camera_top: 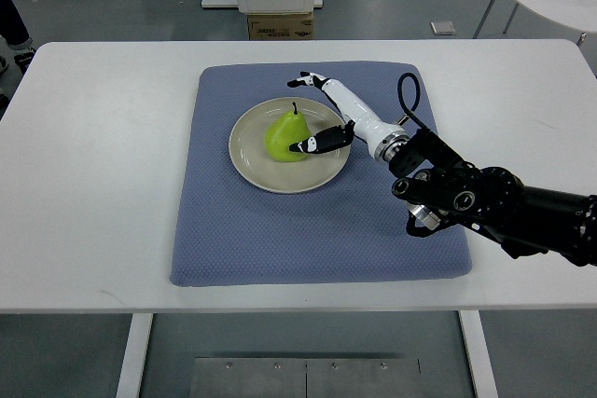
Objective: Place pear on plate with right hand
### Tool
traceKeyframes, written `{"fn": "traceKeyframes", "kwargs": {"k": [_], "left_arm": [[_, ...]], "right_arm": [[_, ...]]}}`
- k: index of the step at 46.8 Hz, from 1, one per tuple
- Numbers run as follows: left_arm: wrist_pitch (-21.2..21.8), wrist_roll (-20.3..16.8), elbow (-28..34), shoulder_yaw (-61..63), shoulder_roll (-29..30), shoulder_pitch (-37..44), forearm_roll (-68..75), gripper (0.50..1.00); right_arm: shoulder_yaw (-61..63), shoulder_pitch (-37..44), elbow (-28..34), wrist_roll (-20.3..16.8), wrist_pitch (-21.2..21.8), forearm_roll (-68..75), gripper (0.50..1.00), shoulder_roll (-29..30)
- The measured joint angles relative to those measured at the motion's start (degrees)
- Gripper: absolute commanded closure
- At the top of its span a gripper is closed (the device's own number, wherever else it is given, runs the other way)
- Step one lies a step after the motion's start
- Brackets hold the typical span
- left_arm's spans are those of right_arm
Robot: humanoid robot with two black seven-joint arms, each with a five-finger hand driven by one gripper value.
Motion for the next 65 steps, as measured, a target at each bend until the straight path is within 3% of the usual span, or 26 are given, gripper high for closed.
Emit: {"fn": "traceKeyframes", "kwargs": {"k": [9,31,44,65], "left_arm": [[0.00,-0.01,0.00,0.00,0.00,-0.01,0.00,0.500],[0.00,0.00,0.00,0.01,0.00,0.01,0.00,0.500],[0.00,-0.01,0.00,0.00,0.00,0.03,0.00,0.500],[0.00,0.00,0.00,0.00,0.00,0.02,0.00,0.500]], "right_arm": [[7.75,-1.31,-0.12,0.04,0.00,0.06,0.500,-4.30],[31.35,-13.31,-0.23,-0.22,0.57,2.38,0.500,-9.69],[39.34,-14.69,-3.23,-3.46,11.80,19.07,0.500,-11.25],[55.21,-20.25,-8.10,-10.17,19.56,25.73,0.500,-11.00]]}}
